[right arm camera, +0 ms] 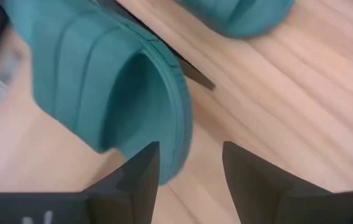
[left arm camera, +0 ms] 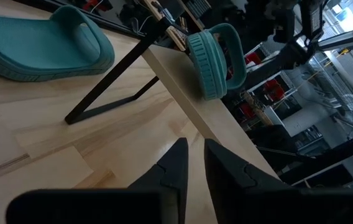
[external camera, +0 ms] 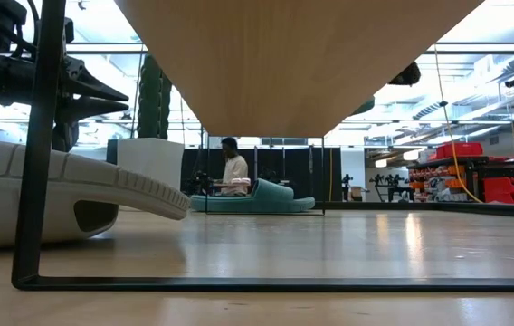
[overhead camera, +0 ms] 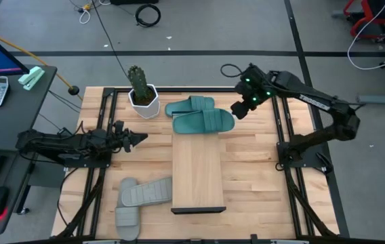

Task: Pick and place slides into the shelf
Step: Put the right green slide on the shelf

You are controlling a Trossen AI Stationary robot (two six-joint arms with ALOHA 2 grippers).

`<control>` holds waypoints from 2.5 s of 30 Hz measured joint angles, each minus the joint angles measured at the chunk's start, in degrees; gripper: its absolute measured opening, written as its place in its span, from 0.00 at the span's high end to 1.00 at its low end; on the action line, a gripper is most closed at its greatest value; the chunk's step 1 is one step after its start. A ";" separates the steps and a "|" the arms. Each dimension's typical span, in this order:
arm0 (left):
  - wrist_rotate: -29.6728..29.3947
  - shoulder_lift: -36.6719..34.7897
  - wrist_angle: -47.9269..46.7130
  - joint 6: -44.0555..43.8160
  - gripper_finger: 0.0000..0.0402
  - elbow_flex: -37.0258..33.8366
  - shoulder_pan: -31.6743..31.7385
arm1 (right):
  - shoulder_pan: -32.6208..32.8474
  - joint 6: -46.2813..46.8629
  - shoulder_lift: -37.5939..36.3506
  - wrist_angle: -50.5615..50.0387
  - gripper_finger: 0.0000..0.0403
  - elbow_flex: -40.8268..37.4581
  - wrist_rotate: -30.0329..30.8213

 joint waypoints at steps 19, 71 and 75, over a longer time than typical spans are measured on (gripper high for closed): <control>0.00 0.00 -0.02 -0.50 0.82 0.00 0.00 | -0.19 22.07 -15.57 31.69 0.43 -27.41 -4.06; -0.02 0.02 -0.47 -0.33 0.81 0.00 -0.01 | -0.16 28.38 -15.95 33.91 0.93 -30.86 -9.96; -0.02 0.00 -0.74 -0.33 0.80 0.00 0.00 | 0.19 28.41 -15.95 32.68 0.93 -30.86 -9.99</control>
